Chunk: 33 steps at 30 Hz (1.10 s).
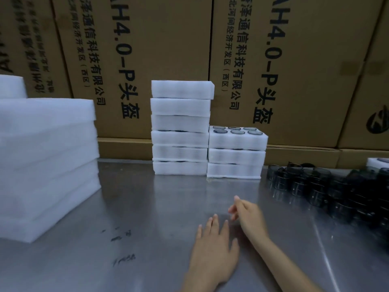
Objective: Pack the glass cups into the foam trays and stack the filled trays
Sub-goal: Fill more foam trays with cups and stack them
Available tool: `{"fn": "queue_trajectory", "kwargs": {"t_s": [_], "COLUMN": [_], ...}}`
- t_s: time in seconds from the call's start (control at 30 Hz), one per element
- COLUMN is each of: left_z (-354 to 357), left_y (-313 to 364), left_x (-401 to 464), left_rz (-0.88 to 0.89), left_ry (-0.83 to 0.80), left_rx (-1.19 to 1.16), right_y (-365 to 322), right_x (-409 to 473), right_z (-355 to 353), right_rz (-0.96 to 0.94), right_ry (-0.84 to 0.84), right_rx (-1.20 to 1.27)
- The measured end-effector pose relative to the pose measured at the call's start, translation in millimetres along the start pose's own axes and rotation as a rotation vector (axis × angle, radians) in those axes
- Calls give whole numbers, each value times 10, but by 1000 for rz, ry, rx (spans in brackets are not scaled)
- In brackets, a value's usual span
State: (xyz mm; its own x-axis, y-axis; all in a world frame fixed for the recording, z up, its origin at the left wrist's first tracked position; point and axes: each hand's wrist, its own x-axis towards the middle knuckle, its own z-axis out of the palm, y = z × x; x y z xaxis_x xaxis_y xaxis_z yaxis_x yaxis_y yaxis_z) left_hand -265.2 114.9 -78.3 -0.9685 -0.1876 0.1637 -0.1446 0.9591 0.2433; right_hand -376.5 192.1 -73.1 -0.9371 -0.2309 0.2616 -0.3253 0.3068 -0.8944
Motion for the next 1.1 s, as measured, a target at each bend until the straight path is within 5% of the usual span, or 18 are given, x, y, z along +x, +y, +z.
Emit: {"fn": "queue_trajectory", "kwargs": {"t_s": [0.27,0.43,0.5,0.6,0.73,0.83,0.97,1.1], "left_z": [-87,-172,-251,-599,-1545,-2415,-2979,-3039], "left_y": [272,223,91,-250,-991,-1588,-2139,-2169], "left_x": [-784,-1345,-1398,-1350,-903,-669,-682,-700], "left_rz": [24,162,332,434,229,-130,-543,-575], "left_ry": [-43,105,-39,18,283,471,468,475], "left_rx": [-56,18,32,210,529,590,582,554], "right_y": [-191,-319,-342,-359,-404,-410,-373,-383], "right_x": [-1101,-1569,-1697,-1812,-1816,-1790,-1751,-1726], "right_z": [-301,-289,-291,-319,-335,-334,-322,-332], "right_rz": [-58,-87,-85,-91,-79,-55,-53,-25], "right_ry": [19,-33,-29,-30,-58,-47,-42,-18], "right_rx": [-349,-493,-486,-482,-486,-496,-482,-510]}}
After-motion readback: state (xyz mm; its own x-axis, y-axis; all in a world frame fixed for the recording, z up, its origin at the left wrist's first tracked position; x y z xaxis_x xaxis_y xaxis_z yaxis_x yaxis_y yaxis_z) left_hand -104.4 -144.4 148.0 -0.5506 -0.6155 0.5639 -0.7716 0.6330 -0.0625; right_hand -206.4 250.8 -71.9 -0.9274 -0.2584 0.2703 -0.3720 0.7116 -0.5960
